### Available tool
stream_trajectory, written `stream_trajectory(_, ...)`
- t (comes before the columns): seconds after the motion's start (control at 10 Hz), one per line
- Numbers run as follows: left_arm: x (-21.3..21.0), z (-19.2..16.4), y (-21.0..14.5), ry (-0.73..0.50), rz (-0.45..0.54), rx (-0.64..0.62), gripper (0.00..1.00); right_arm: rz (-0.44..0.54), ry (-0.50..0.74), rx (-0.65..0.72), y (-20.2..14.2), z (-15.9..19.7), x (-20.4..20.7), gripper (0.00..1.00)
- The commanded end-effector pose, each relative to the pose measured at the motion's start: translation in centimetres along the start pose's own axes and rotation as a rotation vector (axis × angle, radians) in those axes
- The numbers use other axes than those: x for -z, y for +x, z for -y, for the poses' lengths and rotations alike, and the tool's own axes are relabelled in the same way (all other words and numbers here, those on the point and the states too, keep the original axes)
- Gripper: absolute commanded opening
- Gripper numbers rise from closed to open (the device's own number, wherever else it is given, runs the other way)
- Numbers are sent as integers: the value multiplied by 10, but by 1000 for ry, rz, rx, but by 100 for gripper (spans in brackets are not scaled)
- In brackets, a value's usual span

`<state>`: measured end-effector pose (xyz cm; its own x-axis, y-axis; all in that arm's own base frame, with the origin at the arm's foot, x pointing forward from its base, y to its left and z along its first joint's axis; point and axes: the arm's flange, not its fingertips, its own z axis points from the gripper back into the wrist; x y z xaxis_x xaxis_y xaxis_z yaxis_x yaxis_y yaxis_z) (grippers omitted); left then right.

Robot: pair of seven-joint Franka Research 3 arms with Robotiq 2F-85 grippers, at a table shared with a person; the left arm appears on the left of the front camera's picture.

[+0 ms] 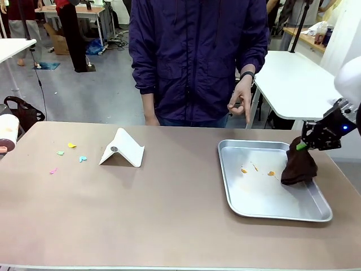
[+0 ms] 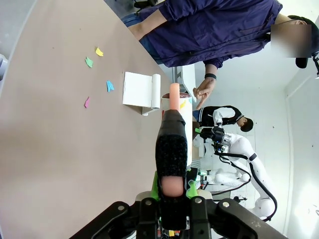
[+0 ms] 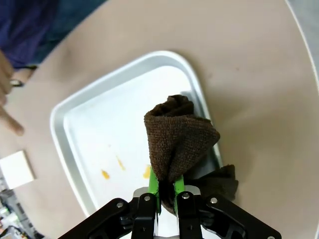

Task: Clean the surface of the table.
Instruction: If a person points to the right, clean the right side of the table with your right hand, and if they point to the left, clean the left side with your left hand.

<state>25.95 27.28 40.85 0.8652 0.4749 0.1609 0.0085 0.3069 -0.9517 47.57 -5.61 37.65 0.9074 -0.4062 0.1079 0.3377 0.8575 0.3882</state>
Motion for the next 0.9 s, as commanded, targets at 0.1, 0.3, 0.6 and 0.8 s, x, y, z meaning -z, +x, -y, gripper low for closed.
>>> stream_trajectory(0.1, -3, 2, -1, -10, -8, 13, 0, -29, -100, -35, 6, -19, 24, 13)
stream_trajectory(0.3, -3, 2, -1, -10, -8, 13, 0, -88, -84, -32, 12, -27, 46, 13)
stream_trajectory(0.6, -3, 2, -1, -10, -8, 13, 0, -128, -123, -53, 9, -45, 65, 13)
stream_trajectory(0.8, -3, 2, -1, -10, -8, 13, 0, -192, -131, -96, 3, -63, 79, 13)
